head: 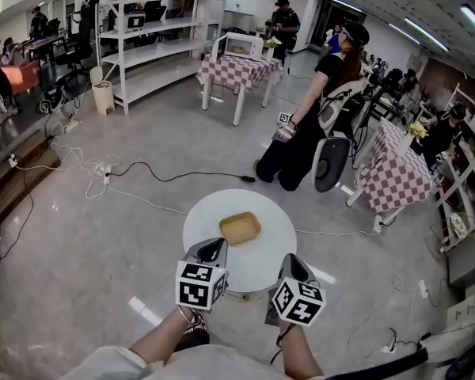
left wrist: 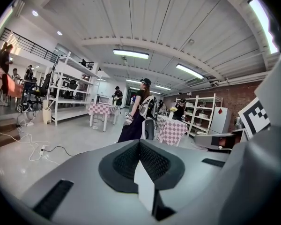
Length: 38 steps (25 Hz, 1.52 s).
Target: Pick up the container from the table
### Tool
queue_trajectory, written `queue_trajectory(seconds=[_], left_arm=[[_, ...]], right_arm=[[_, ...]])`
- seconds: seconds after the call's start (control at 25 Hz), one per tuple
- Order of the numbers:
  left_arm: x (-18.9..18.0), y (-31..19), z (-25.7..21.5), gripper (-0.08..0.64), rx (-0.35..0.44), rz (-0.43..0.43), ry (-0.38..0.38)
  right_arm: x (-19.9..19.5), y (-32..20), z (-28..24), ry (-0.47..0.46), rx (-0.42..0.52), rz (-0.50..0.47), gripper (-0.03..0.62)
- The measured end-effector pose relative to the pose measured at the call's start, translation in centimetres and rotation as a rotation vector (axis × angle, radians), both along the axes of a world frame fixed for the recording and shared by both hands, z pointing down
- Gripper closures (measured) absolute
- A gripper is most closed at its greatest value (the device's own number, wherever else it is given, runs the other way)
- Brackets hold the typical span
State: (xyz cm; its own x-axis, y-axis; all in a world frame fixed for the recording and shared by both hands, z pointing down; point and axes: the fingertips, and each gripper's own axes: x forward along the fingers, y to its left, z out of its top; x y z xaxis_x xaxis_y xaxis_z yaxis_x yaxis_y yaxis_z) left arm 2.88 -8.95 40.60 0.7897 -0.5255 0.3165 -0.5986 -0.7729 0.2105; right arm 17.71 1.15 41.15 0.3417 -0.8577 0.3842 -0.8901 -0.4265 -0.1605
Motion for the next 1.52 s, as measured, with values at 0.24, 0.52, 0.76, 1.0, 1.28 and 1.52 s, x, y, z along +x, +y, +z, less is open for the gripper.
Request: queue_trajectory(seconds=[0.24, 0.52, 0.76, 1.0, 1.28, 1.52], left_arm=[[0.8, -3.4, 0.1, 0.543, -0.009, 0.002, 0.003], [1.6, -7.4, -0.2, 0.545, -0.006, 0.009, 0.003], [2.8, -9.5, 0.4, 0.543, -0.006, 0.022, 0.006], [3.5, -11.5, 1.3, 0.545, -0.028, 0.032, -0.001], [3.9, -12.9, 2.6, 0.543, -0.051, 0.024, -0.001], [3.1, -13.7, 3.6, 0.544, -0.082, 0.015, -0.025]], right_arm=[[0.6, -3.3, -0.2, 0.002, -0.007, -0.001, 0.568], [1.0, -7.2, -0.6, 0.004, 0.006, 0.001, 0.568], [2.3, -9.0, 0.0, 0.045, -0.017, 0.014, 0.568], [3.1, -10.7, 0.7, 0.046, -0.034, 0.037, 0.568], [3.8, -11.6, 1.9, 0.021, -0.036, 0.051, 0.568], [4.0, -11.6, 2.8, 0.007, -0.07, 0.083, 0.568]])
